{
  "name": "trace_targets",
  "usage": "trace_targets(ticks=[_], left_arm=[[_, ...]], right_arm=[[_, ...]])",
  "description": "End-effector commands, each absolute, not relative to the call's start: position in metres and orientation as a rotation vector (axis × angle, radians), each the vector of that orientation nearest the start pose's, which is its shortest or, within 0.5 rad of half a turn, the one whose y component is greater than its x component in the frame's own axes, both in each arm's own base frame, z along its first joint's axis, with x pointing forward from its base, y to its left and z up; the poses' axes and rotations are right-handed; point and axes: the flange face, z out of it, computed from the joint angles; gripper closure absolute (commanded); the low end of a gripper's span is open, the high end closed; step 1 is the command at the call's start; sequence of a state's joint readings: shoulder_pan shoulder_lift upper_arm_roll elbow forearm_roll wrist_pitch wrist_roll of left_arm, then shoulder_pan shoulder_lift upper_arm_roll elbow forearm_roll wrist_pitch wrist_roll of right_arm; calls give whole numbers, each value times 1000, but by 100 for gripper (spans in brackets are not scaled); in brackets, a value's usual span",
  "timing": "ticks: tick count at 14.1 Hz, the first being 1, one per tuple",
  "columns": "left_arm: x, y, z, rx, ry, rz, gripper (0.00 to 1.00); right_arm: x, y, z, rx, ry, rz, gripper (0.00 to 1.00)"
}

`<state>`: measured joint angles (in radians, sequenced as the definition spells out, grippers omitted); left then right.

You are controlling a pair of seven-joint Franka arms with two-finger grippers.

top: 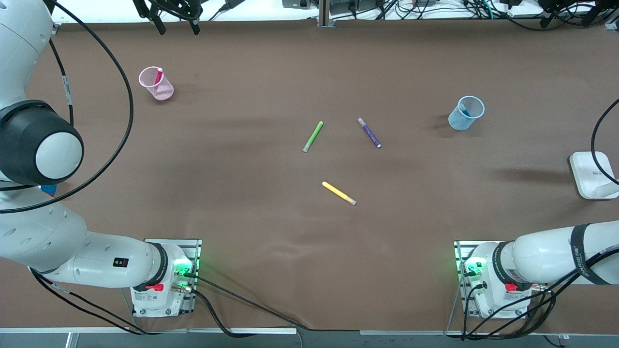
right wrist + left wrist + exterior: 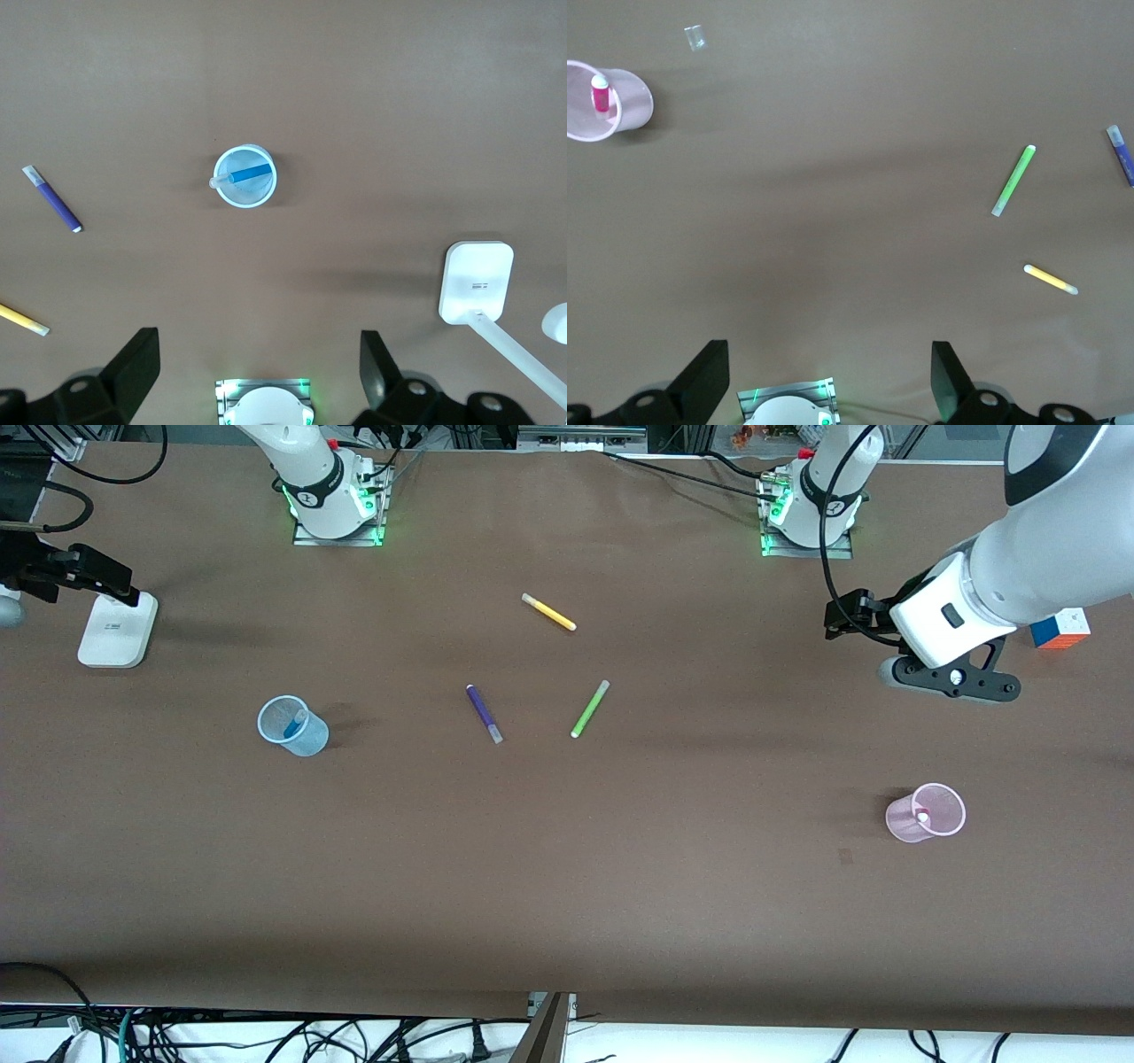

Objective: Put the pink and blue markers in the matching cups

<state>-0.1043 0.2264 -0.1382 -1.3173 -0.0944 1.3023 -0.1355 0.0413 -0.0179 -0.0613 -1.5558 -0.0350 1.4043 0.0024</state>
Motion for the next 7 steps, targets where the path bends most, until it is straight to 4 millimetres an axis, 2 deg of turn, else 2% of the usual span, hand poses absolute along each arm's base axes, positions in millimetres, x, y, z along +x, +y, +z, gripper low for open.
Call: trace_targets(ticks=[1,2,4,6,7], left_arm=[[571,-133,601,-3122,218,387,0],[570,-133,603,-3122,241,374,0],[551,-136,614,-3129,251,288,0],[524,-129,607,-3134,232,178,0],[518,-127,605,-3135,226,159,0]], right_arm=[[533,-17,635,-3160,49,202,0],[533,-17,634,-3160,49,204,0],[534,-17,635,-3160,49,202,0],[534,-17,635,-3160,49,202,0],[533,-18,634,-3159,51,204,0]])
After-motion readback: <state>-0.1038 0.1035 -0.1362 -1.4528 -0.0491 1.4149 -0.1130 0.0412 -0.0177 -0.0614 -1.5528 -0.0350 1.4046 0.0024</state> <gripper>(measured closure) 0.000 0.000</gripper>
